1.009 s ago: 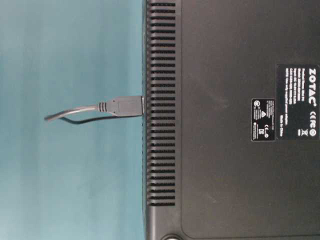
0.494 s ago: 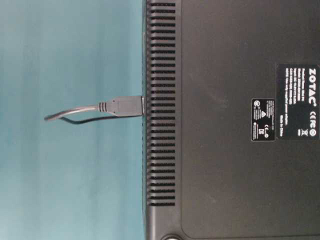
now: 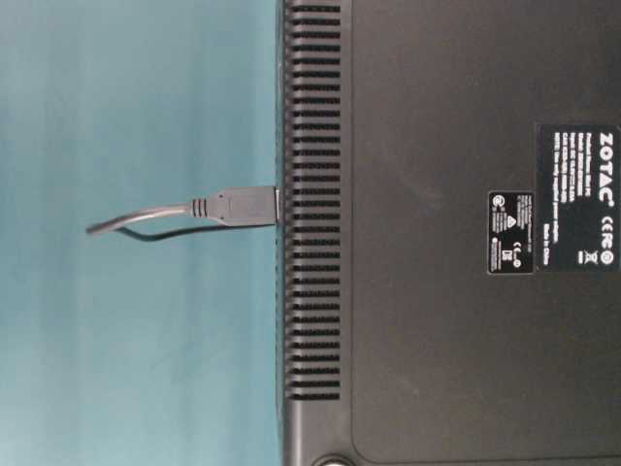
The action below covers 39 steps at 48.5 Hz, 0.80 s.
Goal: Insert the USB into the PC box with both arms.
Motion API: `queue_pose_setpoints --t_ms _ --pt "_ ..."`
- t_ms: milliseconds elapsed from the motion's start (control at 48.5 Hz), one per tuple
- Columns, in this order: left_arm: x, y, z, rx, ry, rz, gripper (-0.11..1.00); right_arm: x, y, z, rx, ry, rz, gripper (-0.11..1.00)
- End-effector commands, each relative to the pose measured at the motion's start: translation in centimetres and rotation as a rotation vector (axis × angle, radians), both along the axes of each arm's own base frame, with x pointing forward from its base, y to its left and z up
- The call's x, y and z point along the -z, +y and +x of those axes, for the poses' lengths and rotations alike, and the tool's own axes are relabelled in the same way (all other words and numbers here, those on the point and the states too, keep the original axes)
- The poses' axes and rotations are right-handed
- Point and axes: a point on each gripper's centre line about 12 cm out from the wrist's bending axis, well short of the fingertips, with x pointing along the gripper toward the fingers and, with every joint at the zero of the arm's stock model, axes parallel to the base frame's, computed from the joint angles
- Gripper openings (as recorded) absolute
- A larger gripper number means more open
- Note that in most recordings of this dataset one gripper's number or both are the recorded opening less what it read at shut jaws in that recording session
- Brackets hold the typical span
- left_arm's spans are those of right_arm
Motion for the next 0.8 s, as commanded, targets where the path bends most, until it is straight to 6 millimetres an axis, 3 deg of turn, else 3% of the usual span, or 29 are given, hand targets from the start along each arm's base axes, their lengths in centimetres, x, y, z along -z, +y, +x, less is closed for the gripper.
queue_pose_setpoints --t_ms 0,783 --pt "-0.40 -0.04 0.11 0.001 -0.013 -0.004 0.00 -0.29 0.05 0.13 0.003 -0.013 0.015 0.64" --pt "-0.34 -0.04 0.11 0.001 -0.012 -0.003 0.00 0.08 0.13 0.22 -0.004 -0.025 0.018 0.64"
